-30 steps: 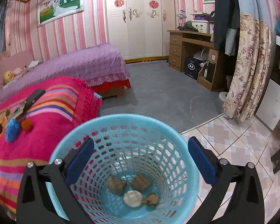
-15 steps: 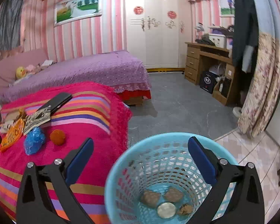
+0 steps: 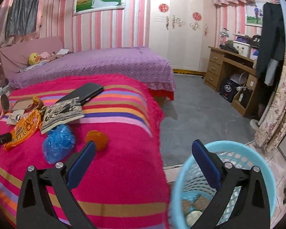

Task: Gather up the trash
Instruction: 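Grasp the orange biscuit bag with the left tool while the right tool grasps the orange peel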

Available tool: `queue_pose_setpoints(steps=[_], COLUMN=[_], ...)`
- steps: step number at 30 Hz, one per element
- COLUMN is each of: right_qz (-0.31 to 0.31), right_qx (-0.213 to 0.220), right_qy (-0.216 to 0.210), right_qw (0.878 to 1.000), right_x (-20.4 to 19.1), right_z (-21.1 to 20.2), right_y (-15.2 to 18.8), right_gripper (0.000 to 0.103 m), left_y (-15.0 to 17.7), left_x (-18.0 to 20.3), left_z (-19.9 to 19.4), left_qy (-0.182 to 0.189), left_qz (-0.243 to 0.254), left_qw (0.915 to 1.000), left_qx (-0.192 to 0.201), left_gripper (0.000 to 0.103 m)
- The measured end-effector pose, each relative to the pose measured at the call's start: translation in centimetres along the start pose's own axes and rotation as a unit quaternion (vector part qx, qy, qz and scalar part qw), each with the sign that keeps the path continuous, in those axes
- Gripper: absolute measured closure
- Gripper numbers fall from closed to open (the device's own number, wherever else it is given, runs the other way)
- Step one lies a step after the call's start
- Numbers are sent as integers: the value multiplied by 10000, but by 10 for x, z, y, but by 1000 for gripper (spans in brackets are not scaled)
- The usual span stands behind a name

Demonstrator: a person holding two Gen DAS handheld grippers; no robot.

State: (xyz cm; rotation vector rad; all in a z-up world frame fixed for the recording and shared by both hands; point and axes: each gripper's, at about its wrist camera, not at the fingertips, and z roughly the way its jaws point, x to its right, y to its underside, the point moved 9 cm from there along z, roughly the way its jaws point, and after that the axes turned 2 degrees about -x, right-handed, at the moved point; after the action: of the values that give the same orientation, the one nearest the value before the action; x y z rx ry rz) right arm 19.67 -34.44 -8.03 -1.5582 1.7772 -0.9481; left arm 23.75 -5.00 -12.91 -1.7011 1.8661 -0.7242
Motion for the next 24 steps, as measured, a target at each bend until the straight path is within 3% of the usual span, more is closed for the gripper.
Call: queue_pose_setpoints(steps=[7, 9, 10, 12, 16, 18, 20, 24], right_qz=[-365, -380, -357, -303, -325, -374, -410, -451], right_qx=[-280, -330, -347, -369, -435, -454, -467, -508], right_qy=[-102, -72, -80, -104, -157, -176, -195, -240], right_qw=[9989, 9987, 9987, 9988, 9984, 9981, 9979, 9974], right_x=[-31, -33, -33, -31, -34, -37, -39, -41], right_z=[23, 26, 27, 28, 30, 31, 31, 31], right_y=[3, 4, 4, 3, 6, 6, 6, 9], right_gripper=[5, 5, 5, 5, 5, 5, 5, 5], left_y=[3, 6, 5, 4, 5, 5, 4, 3], left_x=[-3, -2, -1, 4, 9, 9, 5, -11], left_z=[26, 36, 38, 36, 30, 26, 23, 16], left_qy=[24, 107, 97, 163, 173, 243, 332, 409], left_qz=[-59, -86, -71, -17, 97, 60, 4, -247], left_qw=[9994, 9982, 9983, 9986, 9991, 9992, 9990, 9986], left_qx=[-349, -583, -572, -508, -370, -318, -290, -221], left_gripper=[9, 21, 22, 41, 64, 87, 103, 103])
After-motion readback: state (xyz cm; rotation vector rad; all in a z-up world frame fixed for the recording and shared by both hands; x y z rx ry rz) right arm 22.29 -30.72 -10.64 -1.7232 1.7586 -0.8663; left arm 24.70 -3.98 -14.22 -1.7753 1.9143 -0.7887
